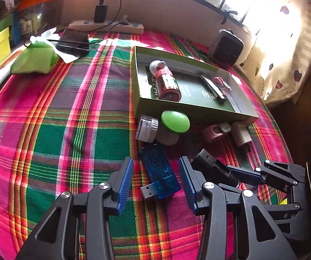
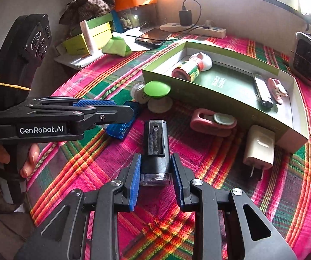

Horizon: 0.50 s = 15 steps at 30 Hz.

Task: Organize rigid objects
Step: 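Grasp the blue USB stick with the left tool while the right tool grasps the black flashlight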

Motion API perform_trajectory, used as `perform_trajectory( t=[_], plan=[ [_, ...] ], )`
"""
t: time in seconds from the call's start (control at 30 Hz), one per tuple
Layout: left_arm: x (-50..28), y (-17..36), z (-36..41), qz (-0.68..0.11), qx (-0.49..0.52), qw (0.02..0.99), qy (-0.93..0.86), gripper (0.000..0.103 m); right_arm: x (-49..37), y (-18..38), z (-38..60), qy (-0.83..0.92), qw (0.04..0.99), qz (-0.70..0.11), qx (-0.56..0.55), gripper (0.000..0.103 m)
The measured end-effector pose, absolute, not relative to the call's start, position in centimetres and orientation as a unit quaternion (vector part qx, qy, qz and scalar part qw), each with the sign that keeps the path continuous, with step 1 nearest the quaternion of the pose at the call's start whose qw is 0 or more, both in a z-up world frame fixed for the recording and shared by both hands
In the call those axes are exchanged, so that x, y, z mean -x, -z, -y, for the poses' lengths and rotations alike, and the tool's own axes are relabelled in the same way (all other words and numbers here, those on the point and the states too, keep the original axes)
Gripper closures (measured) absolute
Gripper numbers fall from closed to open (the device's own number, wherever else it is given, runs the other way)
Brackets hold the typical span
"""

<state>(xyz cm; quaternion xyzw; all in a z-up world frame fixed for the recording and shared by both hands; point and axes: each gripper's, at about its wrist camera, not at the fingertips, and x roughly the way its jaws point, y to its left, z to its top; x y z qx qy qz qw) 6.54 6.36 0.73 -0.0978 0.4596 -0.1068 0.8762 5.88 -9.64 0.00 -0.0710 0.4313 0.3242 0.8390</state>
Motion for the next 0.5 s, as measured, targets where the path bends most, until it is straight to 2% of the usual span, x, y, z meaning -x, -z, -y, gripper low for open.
perform_trajectory(
  t=[0.5],
  plan=[
    [-6.6,-0.6,-3.4,-0.454,0.023,0.887,0.076,0.06,-5.8,-0.1,11.1,-0.31,0.85,-0.421,0.058,0.074]
  ],
)
